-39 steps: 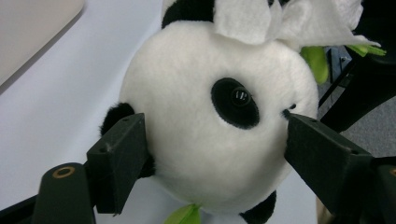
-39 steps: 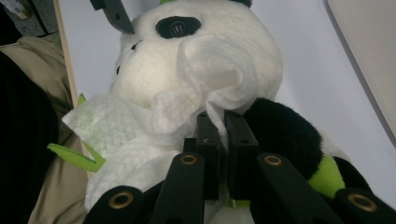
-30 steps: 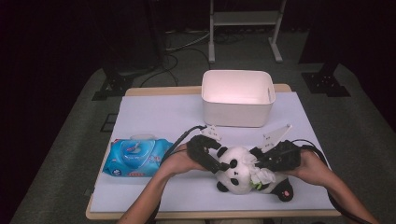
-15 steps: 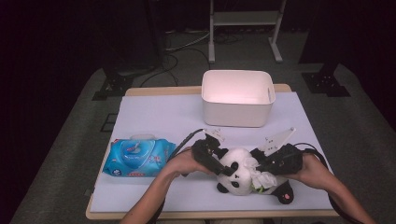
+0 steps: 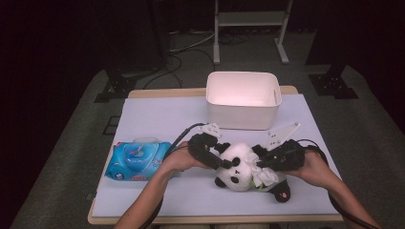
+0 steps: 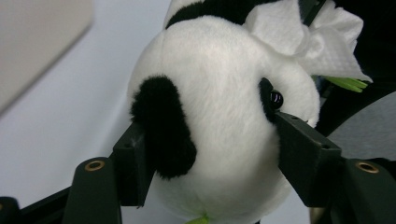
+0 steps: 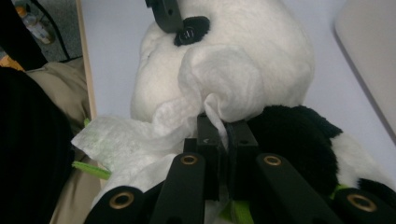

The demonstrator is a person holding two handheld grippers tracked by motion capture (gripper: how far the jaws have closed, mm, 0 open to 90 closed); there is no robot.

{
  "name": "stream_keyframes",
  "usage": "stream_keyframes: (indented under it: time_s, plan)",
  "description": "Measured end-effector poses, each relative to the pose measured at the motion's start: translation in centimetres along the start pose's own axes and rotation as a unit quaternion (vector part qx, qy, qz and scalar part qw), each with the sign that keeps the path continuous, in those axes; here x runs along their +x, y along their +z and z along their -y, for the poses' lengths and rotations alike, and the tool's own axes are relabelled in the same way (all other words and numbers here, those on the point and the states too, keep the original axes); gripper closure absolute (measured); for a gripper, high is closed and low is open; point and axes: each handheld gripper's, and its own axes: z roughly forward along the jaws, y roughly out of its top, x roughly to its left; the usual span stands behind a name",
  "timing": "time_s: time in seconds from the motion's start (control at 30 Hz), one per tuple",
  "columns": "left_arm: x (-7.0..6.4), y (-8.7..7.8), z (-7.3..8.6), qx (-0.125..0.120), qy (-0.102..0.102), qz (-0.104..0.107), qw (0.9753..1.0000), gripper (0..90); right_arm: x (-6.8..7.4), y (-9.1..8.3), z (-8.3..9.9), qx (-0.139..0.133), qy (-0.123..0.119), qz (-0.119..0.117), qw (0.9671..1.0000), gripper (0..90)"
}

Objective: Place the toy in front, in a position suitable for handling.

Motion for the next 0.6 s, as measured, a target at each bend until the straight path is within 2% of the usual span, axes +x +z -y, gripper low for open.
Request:
stream_keyframes:
  time_s: [0.13, 0.27, 0.4, 0.5, 0.6]
  plan:
    - [-0.3, -0.1, 0.6, 0.026, 0.011, -0.016, 0.9995, 34.7, 0.3, 0.7, -1.1, 0.013, -0.014, -0.004, 0.9998, 85.2]
    - [-0.6, 0.0, 1.2, 0.019, 0.02, -0.018, 0.9994, 34.5, 0.5, 0.6, -2.3, 0.001, -0.023, -0.005, 0.9997, 85.2]
    - [-1.1, -0.2, 1.3, 0.015, 0.032, -0.017, 0.9992, 34.2, 0.1, 0.5, -3.9, 0.003, -0.031, 0.002, 0.9995, 85.1]
    - [-1.3, -0.2, 1.5, 0.008, 0.03, -0.016, 0.9994, 33.9, -0.3, 0.6, -4.9, 0.004, -0.032, 0.007, 0.9995, 85.0]
    - [-1.3, -0.1, 1.7, 0.008, 0.023, -0.018, 0.9995, 33.5, -0.6, 1.0, -5.2, 0.02, -0.033, 0.008, 0.9992, 85.1]
